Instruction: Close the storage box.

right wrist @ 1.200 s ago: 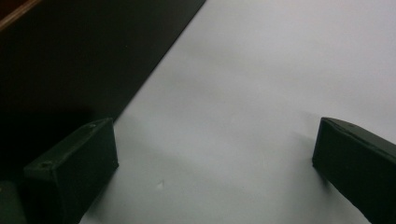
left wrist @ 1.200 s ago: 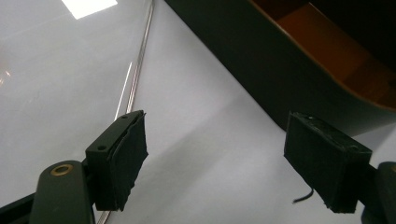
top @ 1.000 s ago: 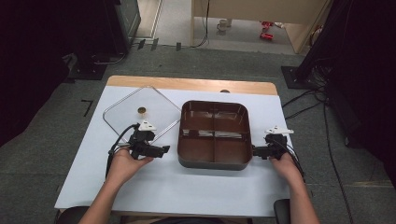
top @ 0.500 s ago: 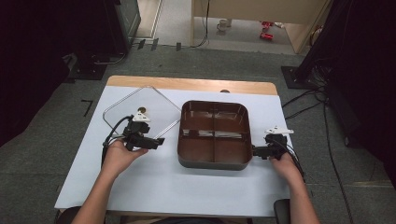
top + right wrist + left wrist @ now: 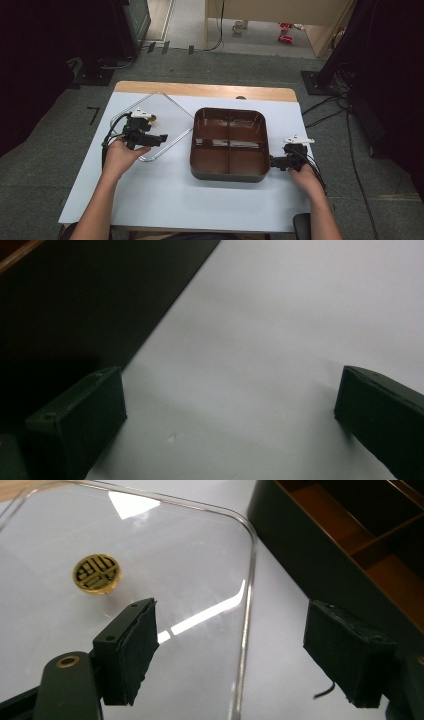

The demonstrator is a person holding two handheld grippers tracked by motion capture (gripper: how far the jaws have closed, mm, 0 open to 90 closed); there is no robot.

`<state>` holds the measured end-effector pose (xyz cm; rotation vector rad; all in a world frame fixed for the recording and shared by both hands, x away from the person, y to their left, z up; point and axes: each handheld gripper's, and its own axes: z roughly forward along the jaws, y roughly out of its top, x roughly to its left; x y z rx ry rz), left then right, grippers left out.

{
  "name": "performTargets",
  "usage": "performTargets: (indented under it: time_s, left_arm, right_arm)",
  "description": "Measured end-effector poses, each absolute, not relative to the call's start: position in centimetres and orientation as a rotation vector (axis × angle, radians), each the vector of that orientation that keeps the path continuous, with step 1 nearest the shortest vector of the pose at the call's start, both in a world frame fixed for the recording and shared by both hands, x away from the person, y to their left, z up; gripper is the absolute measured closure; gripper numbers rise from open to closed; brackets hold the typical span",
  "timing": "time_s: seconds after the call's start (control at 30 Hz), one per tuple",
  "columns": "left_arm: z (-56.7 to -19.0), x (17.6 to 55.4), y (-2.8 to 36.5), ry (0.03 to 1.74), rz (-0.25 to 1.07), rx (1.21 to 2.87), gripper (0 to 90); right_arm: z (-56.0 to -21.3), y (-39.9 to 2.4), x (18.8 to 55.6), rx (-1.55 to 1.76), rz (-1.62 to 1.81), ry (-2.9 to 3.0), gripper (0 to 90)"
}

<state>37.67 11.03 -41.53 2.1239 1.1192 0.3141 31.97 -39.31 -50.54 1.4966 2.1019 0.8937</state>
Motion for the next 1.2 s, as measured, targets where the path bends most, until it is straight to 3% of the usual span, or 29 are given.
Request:
performTargets:
  time_s: [0.47,0.97,1.2]
  left_arm:
    - [-41.8,41.1,12.8,1.203,0.366,2.071,22.8]
    - [-45.7,45.2,12.9,1.292,0.400,2.057,26.0]
    - [-47.1,45.8,12.9,1.315,0.410,2.068,34.5]
  right_arm:
    - [-50.5,-39.3,32.0,1.496,0.894,2.102,0.0]
    - [-50.5,-39.3,32.0,1.495,0.894,2.103,0.0]
    - [-50.5,-39.3,32.0,1.496,0.893,2.102,0.0]
